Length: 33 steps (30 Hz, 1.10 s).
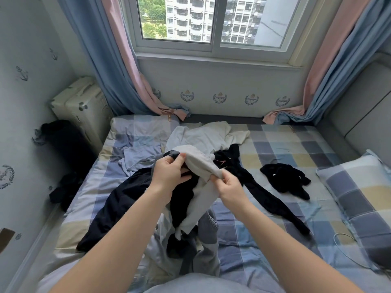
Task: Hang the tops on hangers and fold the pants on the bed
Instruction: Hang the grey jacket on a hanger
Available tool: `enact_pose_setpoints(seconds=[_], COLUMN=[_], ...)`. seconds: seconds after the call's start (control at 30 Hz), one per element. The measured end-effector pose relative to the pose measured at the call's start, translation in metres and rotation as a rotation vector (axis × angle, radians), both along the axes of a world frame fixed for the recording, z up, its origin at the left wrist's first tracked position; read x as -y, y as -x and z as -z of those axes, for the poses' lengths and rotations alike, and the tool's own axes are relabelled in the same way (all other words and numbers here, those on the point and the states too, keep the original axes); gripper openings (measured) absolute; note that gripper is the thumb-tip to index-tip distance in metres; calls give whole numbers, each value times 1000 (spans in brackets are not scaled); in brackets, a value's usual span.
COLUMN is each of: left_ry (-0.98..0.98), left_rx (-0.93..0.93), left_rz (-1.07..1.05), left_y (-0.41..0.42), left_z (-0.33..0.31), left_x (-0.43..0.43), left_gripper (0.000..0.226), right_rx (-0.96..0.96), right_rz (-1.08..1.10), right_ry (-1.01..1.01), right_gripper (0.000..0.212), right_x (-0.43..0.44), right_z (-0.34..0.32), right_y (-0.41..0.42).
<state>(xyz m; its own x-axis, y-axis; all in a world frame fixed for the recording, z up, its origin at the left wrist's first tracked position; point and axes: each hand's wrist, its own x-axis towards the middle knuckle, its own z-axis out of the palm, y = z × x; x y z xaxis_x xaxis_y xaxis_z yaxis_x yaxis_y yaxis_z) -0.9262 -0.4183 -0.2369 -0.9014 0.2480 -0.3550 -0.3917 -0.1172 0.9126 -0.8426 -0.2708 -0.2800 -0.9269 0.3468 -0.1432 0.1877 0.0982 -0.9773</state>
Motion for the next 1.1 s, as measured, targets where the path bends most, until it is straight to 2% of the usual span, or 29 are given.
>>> enact_pose_setpoints(seconds=[0.07, 0.13, 0.23, 0.27, 0.33, 0.37, 0.4, 0.47, 0.53, 0.6, 0.7, 0.87, 0.97, 1.0, 1.1], left_ry=[163, 379, 593, 635, 626, 595, 518, 346, 280, 245, 230, 196, 161, 160, 131], left_rx=[-8, -92, -391, -496, -665, -719, -747, -708, -693, -698, -760, -813, -806, -799, -774], left_rz=[117, 263, 304, 333, 457, 533, 612, 721, 643, 484, 373, 289, 227, 202, 112], left_y=[0, -3, -2, -2, 0, -1, -3, -5, -7, -9, -14, -20, -21, -21, -21], left_z=[6, 10, 12, 9, 4, 0, -4, -4, -5, -7, -19, -41, -49, -51, -54], left_x=[7, 14, 19, 18, 15, 12, 10, 4, -2, -4, -8, -9, -5, -3, 2], left_gripper=[16, 21, 20, 35, 76, 83, 80, 52, 14, 23, 27, 28, 34, 36, 34], right_rx=[-12, -52, -117, -124, -131, -137, -137, -148, -162, -122, -18, 117, 182, 214, 345], right_rz=[40, 51, -30, -85, -224, -290, -337, -382, -407, -406, -358, -201, -98, -78, -60], right_ry=[-94, -122, -121, -136, -189, -220, -248, -289, -293, -275, -340, -410, -428, -439, -502], right_gripper=[22, 25, 27, 35, 49, 44, 32, 16, 19, 24, 39, 9, 36, 40, 22], right_x=[-16, -30, -40, -40, -39, -38, -37, -38, -42, -47, -50, -39, -34, -34, -40], right_z=[-6, -18, -45, -55, -76, -87, -96, -110, -117, -111, -84, -28, -7, 1, 29], right_y=[1, 1, 2, 3, 5, 5, 6, 5, 3, 1, -1, -6, -12, -13, -16])
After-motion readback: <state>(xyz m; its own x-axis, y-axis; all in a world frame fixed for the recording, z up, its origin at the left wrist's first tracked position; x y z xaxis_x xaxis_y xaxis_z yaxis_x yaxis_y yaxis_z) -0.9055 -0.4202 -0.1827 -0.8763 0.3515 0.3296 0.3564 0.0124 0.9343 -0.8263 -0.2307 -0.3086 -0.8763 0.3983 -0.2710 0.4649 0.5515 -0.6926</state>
